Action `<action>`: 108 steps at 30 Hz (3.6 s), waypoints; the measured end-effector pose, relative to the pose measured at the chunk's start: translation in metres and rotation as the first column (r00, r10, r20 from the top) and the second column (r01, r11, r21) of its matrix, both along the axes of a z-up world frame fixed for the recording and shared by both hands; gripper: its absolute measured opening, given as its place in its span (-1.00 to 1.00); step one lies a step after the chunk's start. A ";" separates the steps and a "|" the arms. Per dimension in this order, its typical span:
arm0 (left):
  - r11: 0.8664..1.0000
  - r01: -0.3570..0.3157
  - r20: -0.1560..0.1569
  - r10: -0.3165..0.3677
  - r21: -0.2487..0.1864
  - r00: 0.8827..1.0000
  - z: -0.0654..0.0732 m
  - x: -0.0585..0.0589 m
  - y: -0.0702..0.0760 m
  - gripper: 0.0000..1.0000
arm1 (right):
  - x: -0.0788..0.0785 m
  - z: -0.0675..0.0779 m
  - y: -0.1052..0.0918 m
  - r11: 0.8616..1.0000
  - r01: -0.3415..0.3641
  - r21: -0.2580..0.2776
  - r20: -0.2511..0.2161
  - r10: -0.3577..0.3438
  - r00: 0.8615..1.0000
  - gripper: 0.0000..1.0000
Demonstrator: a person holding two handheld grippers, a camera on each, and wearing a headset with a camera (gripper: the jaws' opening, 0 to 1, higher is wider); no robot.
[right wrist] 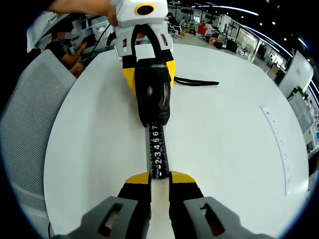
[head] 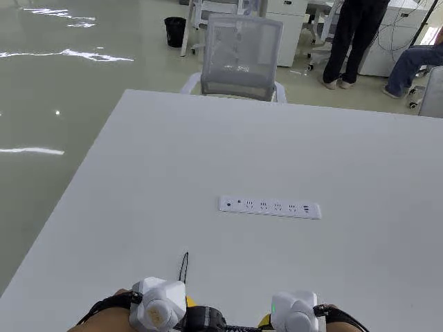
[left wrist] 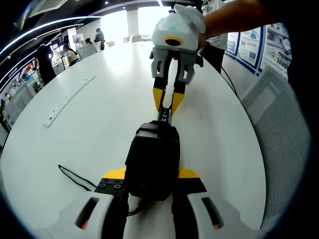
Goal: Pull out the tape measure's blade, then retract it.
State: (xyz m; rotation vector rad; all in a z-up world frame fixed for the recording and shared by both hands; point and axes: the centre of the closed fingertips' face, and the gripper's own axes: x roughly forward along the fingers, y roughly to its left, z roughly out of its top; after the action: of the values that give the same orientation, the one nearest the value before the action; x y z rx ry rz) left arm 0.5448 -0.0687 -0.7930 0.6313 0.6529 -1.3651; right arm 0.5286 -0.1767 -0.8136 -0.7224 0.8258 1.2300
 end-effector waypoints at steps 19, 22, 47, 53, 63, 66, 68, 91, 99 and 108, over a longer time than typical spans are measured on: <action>1.000 -0.011 -0.009 0.011 -0.003 1.000 0.000 0.000 0.001 -0.43 | 0.000 -0.003 -0.008 1.000 0.006 -0.002 -0.002 -0.006 1.000 -0.79; 1.000 -0.008 -0.008 0.008 0.000 1.000 0.000 0.000 0.001 -0.43 | -0.001 -0.003 -0.010 1.000 0.008 -0.005 -0.001 -0.008 1.000 -0.79; 1.000 -0.005 -0.005 0.005 0.002 1.000 0.000 0.001 0.000 -0.42 | -0.001 -0.001 -0.024 1.000 0.013 -0.019 -0.003 -0.014 1.000 -0.79; 1.000 -0.006 -0.005 0.006 0.001 1.000 0.000 0.001 0.000 -0.43 | -0.001 0.000 -0.027 1.000 0.015 -0.020 -0.005 -0.015 1.000 -0.79; 1.000 -0.006 -0.007 0.006 0.001 1.000 -0.001 0.001 0.000 -0.42 | -0.001 0.000 -0.031 1.000 0.020 -0.024 -0.006 -0.020 1.000 -0.79; 1.000 -0.006 -0.007 0.006 0.001 1.000 -0.001 0.001 0.001 -0.42 | -0.001 -0.001 -0.032 0.999 0.022 -0.025 -0.006 -0.022 1.000 -0.79; 1.000 -0.007 -0.007 0.007 0.001 1.000 -0.001 0.001 0.001 -0.42 | -0.001 -0.001 -0.033 0.999 0.022 -0.026 -0.006 -0.022 1.000 -0.79; 1.000 -0.009 -0.010 0.009 -0.001 1.000 -0.001 0.000 0.000 -0.42 | -0.002 -0.002 -0.047 0.999 0.030 -0.042 -0.014 -0.031 0.999 -0.79; 1.000 -0.011 -0.012 0.011 -0.002 1.000 -0.001 0.000 0.000 -0.42 | -0.002 -0.001 -0.052 0.998 0.037 -0.044 -0.014 -0.037 0.999 -0.79; 1.000 -0.012 -0.012 0.012 -0.002 1.000 0.000 0.000 0.000 -0.42 | -0.002 -0.001 -0.056 0.998 0.042 -0.047 -0.013 -0.043 0.999 -0.79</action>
State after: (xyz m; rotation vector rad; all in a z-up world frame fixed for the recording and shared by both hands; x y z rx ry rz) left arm 0.5452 -0.0687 -0.7932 0.6173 0.6640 -1.3593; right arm 0.5269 -0.2330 -0.8143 -0.7312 0.8795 1.1818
